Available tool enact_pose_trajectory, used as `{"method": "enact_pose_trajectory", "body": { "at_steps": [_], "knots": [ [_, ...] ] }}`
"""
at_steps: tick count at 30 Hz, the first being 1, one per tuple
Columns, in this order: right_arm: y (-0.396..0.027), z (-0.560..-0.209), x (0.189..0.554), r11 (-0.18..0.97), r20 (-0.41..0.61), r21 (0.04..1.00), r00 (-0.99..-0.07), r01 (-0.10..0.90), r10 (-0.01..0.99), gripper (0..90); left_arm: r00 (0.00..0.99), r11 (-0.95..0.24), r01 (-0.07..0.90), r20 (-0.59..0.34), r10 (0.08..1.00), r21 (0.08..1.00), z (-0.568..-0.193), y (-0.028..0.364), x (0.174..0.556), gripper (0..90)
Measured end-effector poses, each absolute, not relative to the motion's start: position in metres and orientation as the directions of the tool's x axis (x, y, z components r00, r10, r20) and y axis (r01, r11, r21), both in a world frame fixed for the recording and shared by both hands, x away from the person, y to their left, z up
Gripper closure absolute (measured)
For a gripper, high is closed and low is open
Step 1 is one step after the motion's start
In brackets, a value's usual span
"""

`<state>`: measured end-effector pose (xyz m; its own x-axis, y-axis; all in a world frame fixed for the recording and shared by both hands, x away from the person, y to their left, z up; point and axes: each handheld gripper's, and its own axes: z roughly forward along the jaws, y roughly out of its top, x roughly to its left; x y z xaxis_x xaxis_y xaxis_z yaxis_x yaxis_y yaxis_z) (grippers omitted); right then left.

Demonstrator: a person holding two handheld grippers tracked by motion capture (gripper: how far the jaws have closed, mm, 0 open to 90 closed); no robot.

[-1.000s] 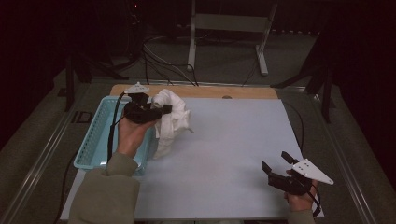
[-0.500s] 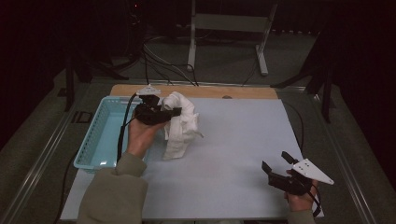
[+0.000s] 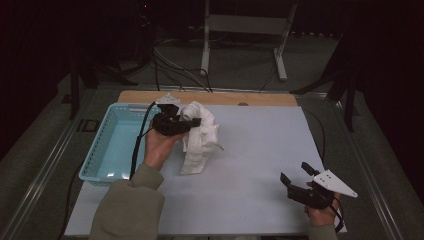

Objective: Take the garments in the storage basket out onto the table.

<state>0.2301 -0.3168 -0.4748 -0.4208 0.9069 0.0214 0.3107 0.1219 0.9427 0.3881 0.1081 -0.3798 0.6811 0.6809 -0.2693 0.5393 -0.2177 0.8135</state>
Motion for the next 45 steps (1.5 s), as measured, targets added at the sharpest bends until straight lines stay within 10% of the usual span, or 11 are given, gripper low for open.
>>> {"method": "enact_pose_trajectory", "body": {
  "at_steps": [45],
  "knots": [
    [-0.318,-0.475,0.230,0.112,0.031,0.944,-0.423,0.310,0.905,14.1,0.696,-0.285,0.592,-0.299,0.653,0.754,-0.435,0.061,0.394,66.0]
  ]
}}
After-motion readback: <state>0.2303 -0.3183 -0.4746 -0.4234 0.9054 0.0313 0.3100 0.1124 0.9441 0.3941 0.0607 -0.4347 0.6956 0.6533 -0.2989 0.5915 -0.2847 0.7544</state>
